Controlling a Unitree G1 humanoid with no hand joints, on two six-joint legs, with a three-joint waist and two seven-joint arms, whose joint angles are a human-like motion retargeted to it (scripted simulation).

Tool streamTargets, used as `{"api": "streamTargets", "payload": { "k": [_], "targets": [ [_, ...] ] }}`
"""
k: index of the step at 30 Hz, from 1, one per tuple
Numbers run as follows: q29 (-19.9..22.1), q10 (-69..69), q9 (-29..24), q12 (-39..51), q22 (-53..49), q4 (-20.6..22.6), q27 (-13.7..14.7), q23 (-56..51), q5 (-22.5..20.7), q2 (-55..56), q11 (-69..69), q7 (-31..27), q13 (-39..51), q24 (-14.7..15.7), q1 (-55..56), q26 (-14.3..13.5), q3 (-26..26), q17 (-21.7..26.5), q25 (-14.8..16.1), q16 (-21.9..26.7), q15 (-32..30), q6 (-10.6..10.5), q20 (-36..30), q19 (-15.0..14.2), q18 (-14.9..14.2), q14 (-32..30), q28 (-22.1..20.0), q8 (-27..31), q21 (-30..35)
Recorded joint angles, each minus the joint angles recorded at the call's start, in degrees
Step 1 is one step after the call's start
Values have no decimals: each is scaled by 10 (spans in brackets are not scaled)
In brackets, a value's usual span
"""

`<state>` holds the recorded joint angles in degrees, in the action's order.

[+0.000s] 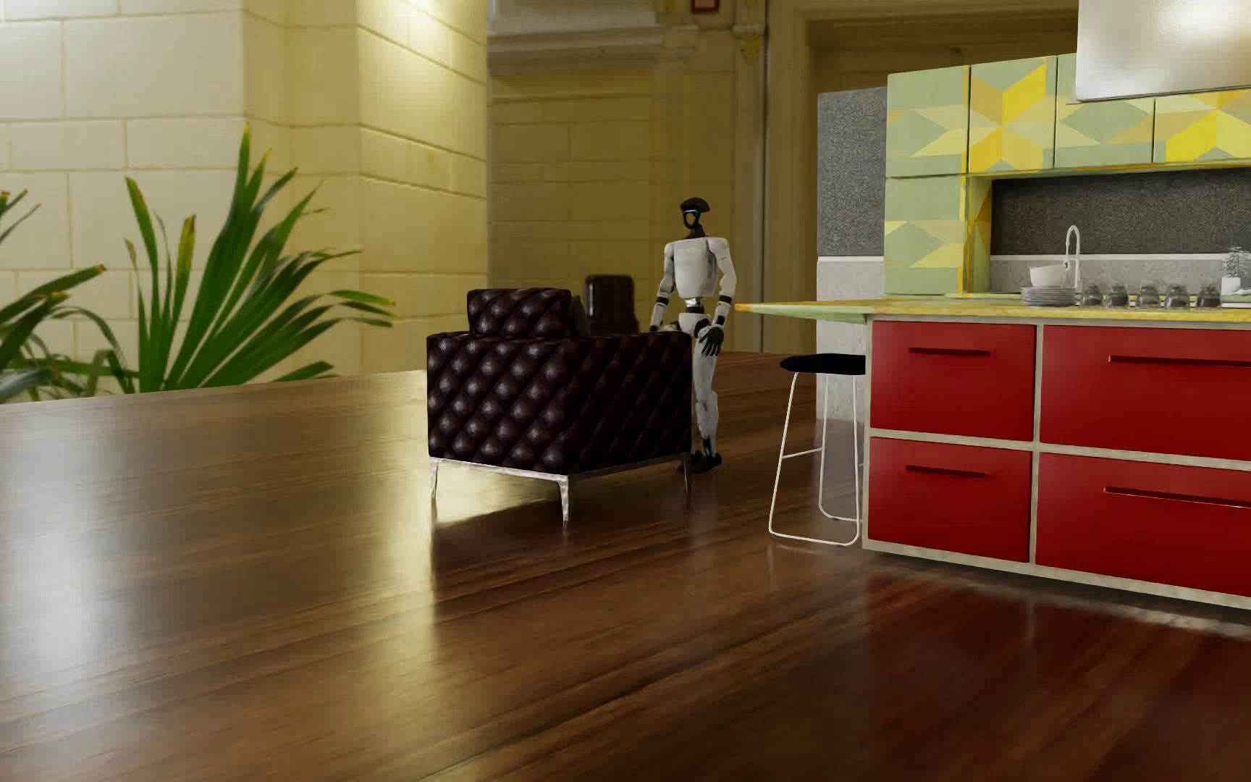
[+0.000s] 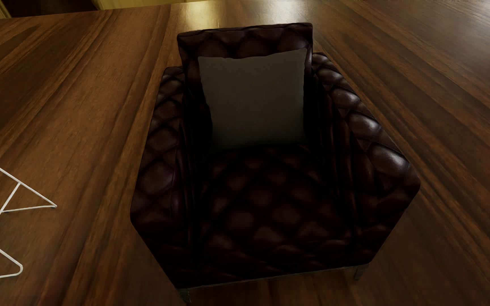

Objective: Stand still

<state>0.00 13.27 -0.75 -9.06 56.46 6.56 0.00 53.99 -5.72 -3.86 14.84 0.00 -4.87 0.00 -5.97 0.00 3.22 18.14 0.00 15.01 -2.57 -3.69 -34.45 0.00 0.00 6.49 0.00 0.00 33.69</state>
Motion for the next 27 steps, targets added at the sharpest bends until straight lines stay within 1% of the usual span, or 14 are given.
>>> {"api": "streamTargets", "payload": {
  "k": [1, 4, 7, 9, 19, 22, 23, 24, 27],
  "targets": [
    [0, 5, 6, 0, 10, 11, 0, -5, 12, -2, -9, 0, -7, 0, 9, 0, 15, 4, 0, -3, -10, 4, -1, 0, 0, -1, 0, 0, -17],
    [0, 5, 5, -2, 6, 10, 0, -7, 12, -1, -9, 0, -8, 0, 9, 0, 16, 4, 0, -3, -10, 4, 1, 0, 0, 0, 0, 0, -17],
    [0, 4, 6, -4, 9, 8, 0, -6, 10, -3, -10, 0, -11, 0, 7, 0, 12, 0, 0, -6, -7, 3, 18, 0, 0, 1, 0, 0, -28],
    [0, 6, 6, -4, 8, 7, 0, -6, 9, -3, -9, 0, -11, 0, 7, 0, 12, 0, 0, -6, -7, 1, 12, 0, 0, 3, 0, 0, -26],
    [0, 6, 9, -6, 13, 11, 0, -8, 13, -3, -12, 0, -15, 0, 11, 0, 12, -1, 0, -9, 4, 3, 26, 0, 0, 5, 0, 0, -37],
    [0, 3, 9, -7, 10, 11, 0, -5, 13, -4, -13, 0, -14, 0, 9, 0, 14, -2, 0, -8, 4, 3, 23, 0, 0, 4, 0, 0, -38],
    [0, 2, 10, -6, 8, 10, 0, -6, 13, -4, -14, 0, -14, 0, 9, 0, 14, -1, 0, -7, 3, 2, 13, 0, 0, 3, 0, 0, -34],
    [0, -2, 11, -6, 13, 11, 0, -4, 14, -4, -14, 0, -14, 0, 7, 0, 13, -2, 0, -9, 4, 3, 25, 0, 0, 2, 0, 0, -37],
    [0, -7, 11, -6, 11, 9, 0, -5, 12, -7, -16, 0, -14, 0, 3, 0, 13, -1, 0, -8, 7, 2, 18, 0, 0, 1, 0, 0, -37]
  ]
}}
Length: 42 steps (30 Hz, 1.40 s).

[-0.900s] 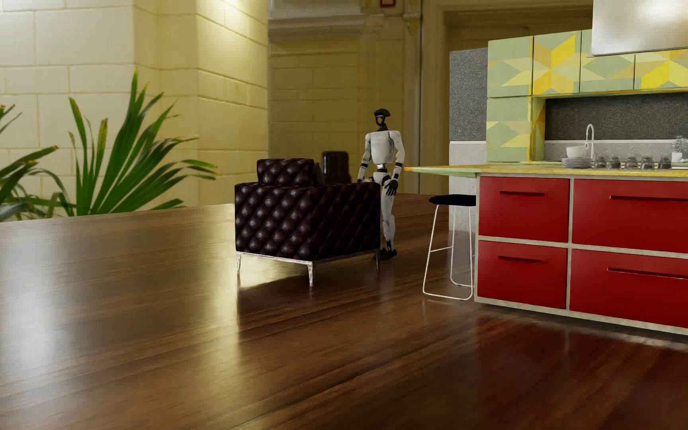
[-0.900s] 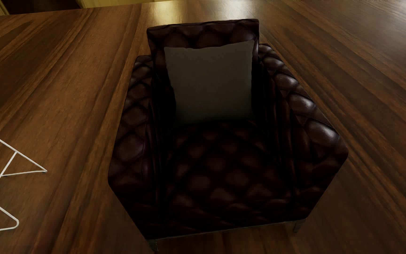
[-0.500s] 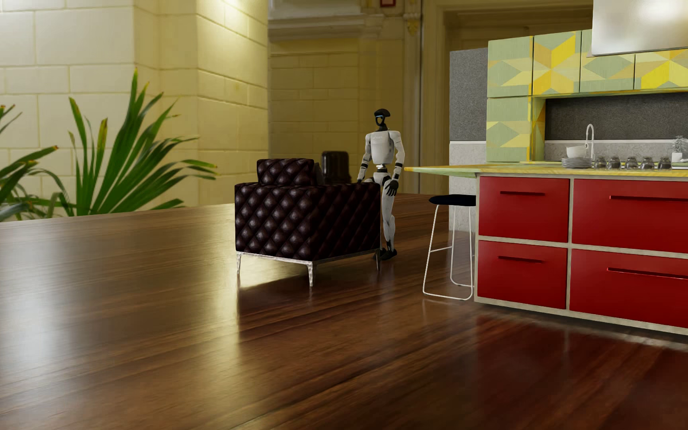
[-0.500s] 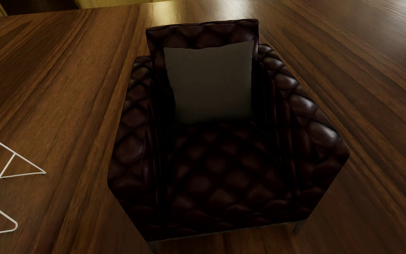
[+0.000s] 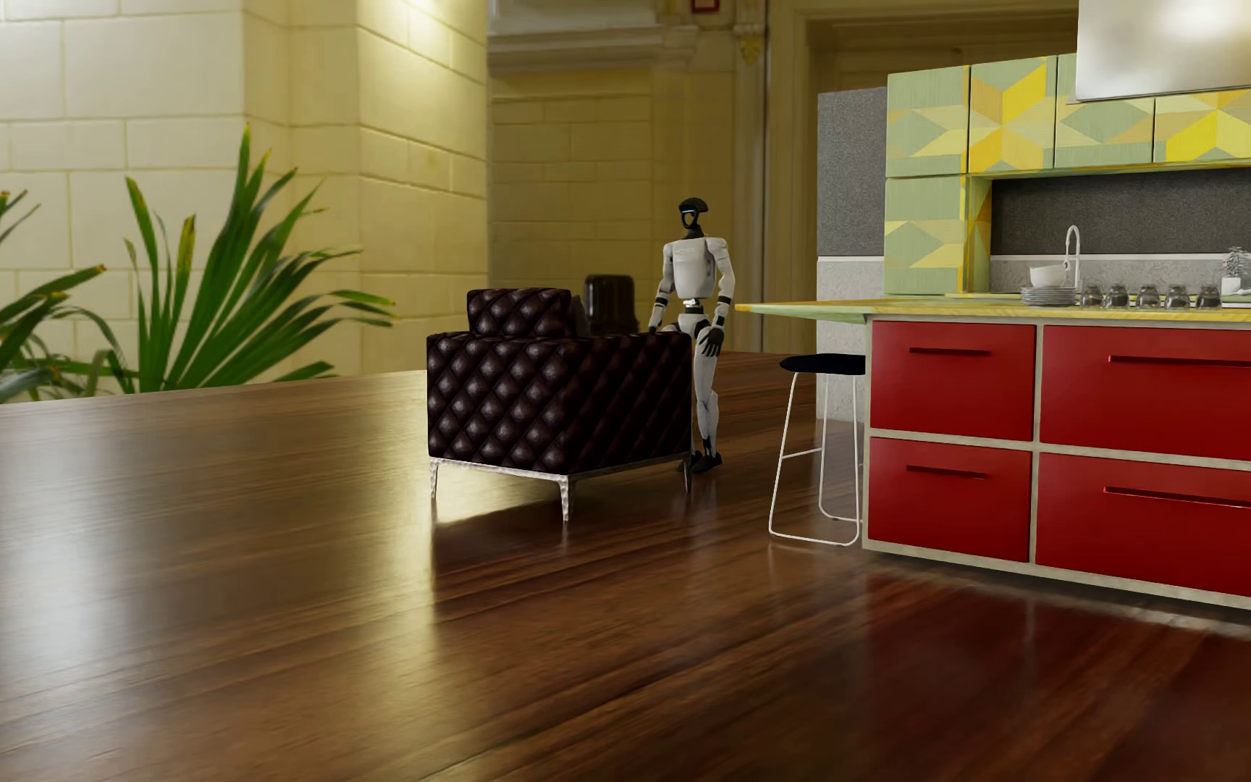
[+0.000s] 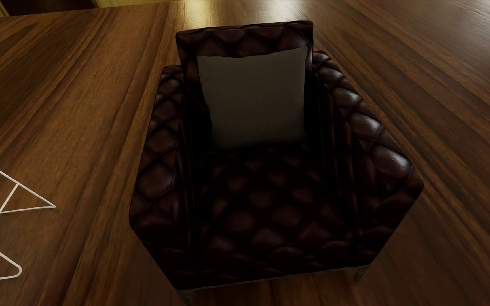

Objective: Stand still

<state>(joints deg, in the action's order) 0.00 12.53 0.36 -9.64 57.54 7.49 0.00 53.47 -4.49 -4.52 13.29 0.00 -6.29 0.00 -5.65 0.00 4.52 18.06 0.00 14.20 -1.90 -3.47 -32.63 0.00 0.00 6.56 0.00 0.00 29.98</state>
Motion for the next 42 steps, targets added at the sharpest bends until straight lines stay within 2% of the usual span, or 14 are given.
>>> {"api": "streamTargets", "payload": {
  "k": [9, 33, 42],
  "targets": [
    [0, 5, -1, 3, 2, -1, 0, 1, -2, -3, 1, 0, 3, 0, -2, 0, 1, 0, 0, -2, -2, 0, 10, 0, 0, 4, 0, 0, 1],
    [0, 3, -5, 8, -3, -2, 0, 1, -3, -2, 0, 0, 9, 0, 0, 0, 1, 4, 0, 4, -6, -1, -24, 0, 0, 3, 0, 0, 19],
    [0, 4, -3, 5, 1, -1, 0, 0, -3, -4, -2, 0, 5, 0, 0, 0, 1, 1, 0, 0, -4, 0, 1, 0, 0, 3, 0, 0, 9]
  ]
}}
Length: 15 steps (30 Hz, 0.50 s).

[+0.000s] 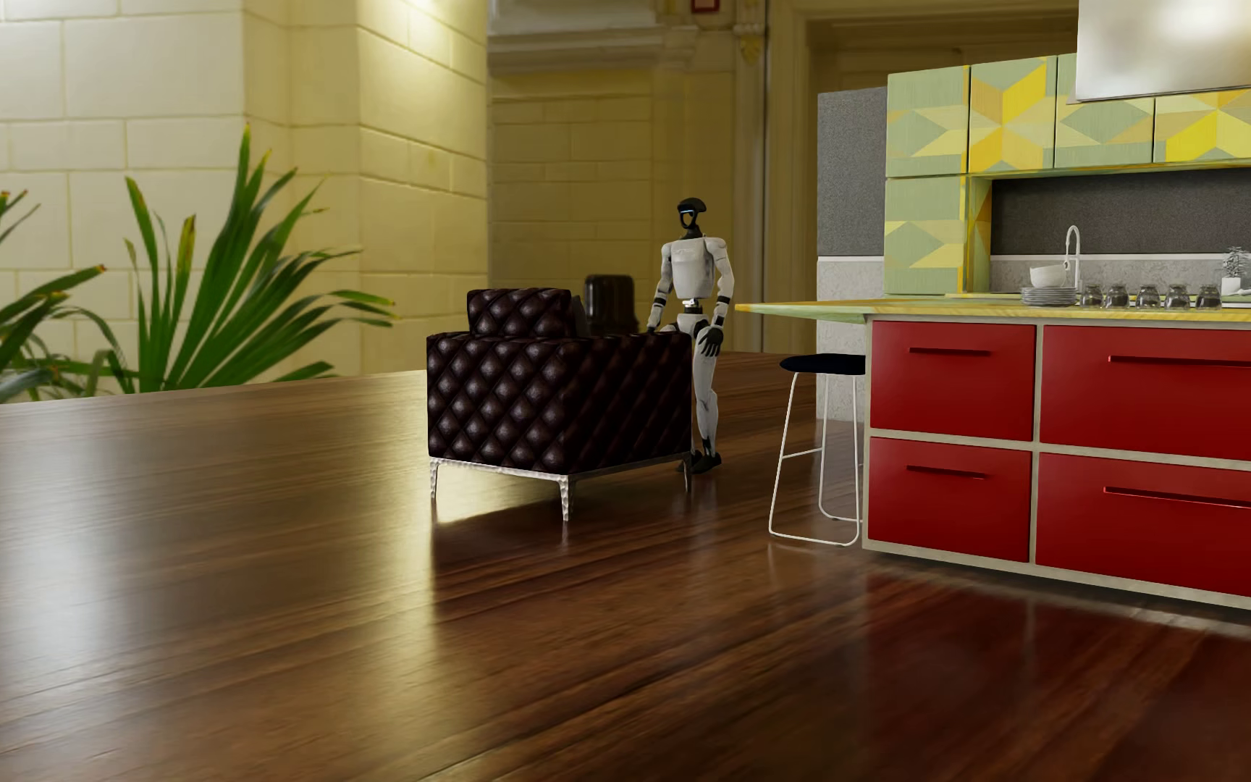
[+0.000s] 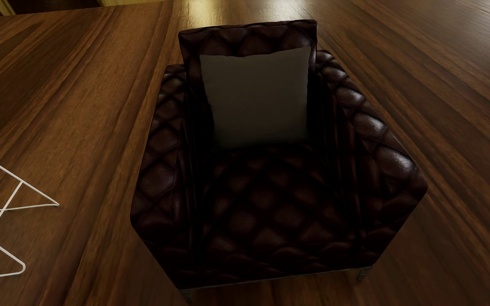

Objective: Stand still

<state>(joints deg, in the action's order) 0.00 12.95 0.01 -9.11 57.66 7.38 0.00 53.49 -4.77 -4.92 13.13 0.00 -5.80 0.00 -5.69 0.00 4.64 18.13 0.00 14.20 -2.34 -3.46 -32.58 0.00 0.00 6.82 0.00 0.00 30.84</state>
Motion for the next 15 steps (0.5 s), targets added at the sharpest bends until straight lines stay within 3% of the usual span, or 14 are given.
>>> {"api": "streamTargets", "payload": {
  "k": [15],
  "targets": [
    [0, 3, 0, -2, 1, 0, 0, -2, 1, -1, 1, 0, -2, 0, 0, 0, 1, 0, 0, -1, -2, -1, 8, 0, 0, 0, 0, 0, -5]
  ]
}}
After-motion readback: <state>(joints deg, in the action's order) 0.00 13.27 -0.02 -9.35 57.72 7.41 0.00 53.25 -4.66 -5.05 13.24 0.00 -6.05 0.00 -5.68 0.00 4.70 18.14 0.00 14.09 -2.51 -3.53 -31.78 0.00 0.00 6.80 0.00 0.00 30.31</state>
